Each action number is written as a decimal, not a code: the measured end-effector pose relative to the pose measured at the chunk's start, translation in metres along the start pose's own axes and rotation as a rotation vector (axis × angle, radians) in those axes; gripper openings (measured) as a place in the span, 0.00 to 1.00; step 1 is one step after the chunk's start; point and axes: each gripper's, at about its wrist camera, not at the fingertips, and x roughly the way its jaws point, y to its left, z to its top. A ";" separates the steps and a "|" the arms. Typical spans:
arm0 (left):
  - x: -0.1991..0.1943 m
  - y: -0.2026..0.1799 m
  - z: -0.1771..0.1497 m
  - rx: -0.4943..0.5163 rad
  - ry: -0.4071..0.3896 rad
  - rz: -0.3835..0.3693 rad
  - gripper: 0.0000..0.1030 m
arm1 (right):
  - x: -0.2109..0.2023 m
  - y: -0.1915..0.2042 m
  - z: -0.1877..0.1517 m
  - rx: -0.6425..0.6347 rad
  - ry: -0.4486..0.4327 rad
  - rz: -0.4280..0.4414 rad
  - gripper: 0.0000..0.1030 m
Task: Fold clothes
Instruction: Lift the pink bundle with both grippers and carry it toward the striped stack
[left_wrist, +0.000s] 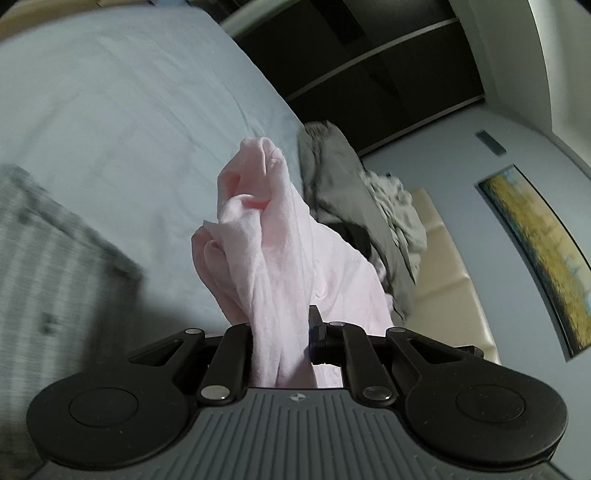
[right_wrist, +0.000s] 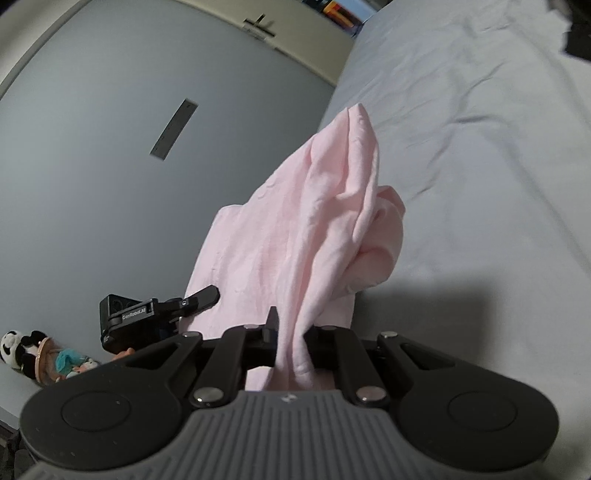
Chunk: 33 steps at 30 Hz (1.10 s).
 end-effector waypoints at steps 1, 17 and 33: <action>-0.012 0.007 0.004 -0.005 -0.012 0.014 0.09 | 0.014 0.005 -0.003 0.004 0.009 0.009 0.11; -0.088 0.134 0.031 -0.100 -0.063 0.170 0.09 | 0.200 0.015 -0.044 0.096 0.134 0.045 0.11; -0.069 0.178 0.021 -0.162 -0.059 0.253 0.12 | 0.222 -0.009 -0.069 0.057 0.118 -0.055 0.22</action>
